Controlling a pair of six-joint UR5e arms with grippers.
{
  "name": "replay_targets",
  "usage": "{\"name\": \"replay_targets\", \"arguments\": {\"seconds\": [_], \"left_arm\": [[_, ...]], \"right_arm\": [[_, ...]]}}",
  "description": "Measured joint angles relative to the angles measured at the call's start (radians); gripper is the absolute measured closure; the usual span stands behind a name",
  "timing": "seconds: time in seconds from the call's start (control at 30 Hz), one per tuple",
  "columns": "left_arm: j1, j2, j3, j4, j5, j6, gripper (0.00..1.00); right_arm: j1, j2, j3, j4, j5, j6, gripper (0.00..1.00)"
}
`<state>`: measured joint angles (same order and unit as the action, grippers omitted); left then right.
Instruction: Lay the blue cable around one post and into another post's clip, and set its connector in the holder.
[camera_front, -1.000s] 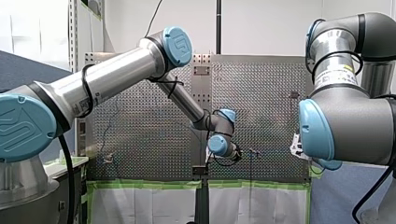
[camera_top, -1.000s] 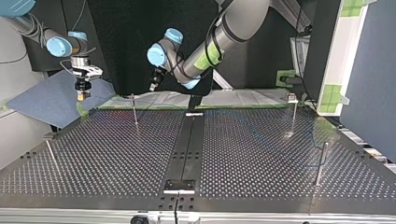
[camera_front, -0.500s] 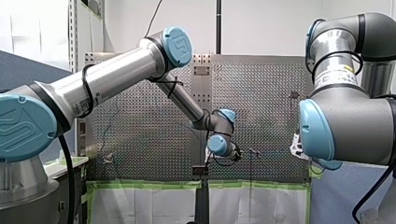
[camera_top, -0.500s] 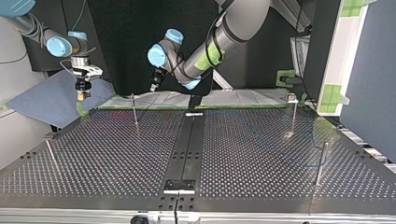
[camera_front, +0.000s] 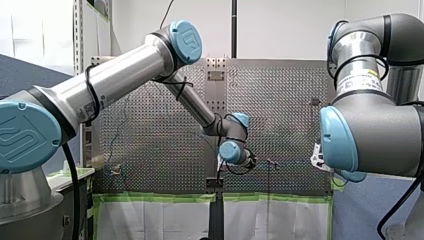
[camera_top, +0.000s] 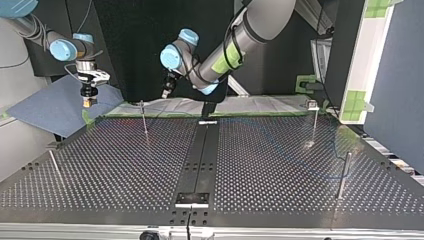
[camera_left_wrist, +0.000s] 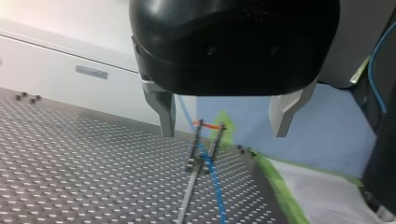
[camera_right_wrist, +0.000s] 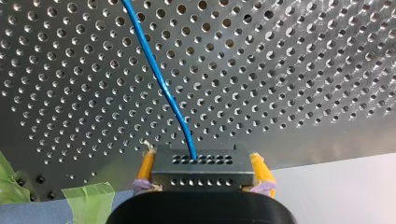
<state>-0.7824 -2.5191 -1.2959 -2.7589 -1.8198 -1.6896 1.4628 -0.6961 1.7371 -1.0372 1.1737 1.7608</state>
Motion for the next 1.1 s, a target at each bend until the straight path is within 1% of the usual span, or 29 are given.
{"name": "replay_targets", "arguments": {"seconds": [0.17,0.4,0.47,0.73,1.1], "left_arm": [[0.003,0.037,-0.037,0.037,0.001,-0.015,0.0],[0.008,0.099,-0.1,0.099,0.001,-0.068,0.0],[0.01,0.115,-0.115,0.114,-0.001,-0.075,0.0],[0.013,0.181,-0.181,0.18,-0.039,-0.07,0.0],[0.014,0.278,-0.278,0.272,-0.046,-0.07,0.0]], "right_arm": [[0.0,0.0,0.0,0.0,0.0,0.0,1.0],[0.0,0.0,-0.001,-0.002,0.001,0.005,1.0],[0.0,0.0,-0.001,-0.003,0.001,0.006,1.0],[0.0,0.0,-0.001,-0.002,0.001,0.011,1.0],[0.004,0.0,-0.001,0.002,0.001,0.014,1.0]]}}
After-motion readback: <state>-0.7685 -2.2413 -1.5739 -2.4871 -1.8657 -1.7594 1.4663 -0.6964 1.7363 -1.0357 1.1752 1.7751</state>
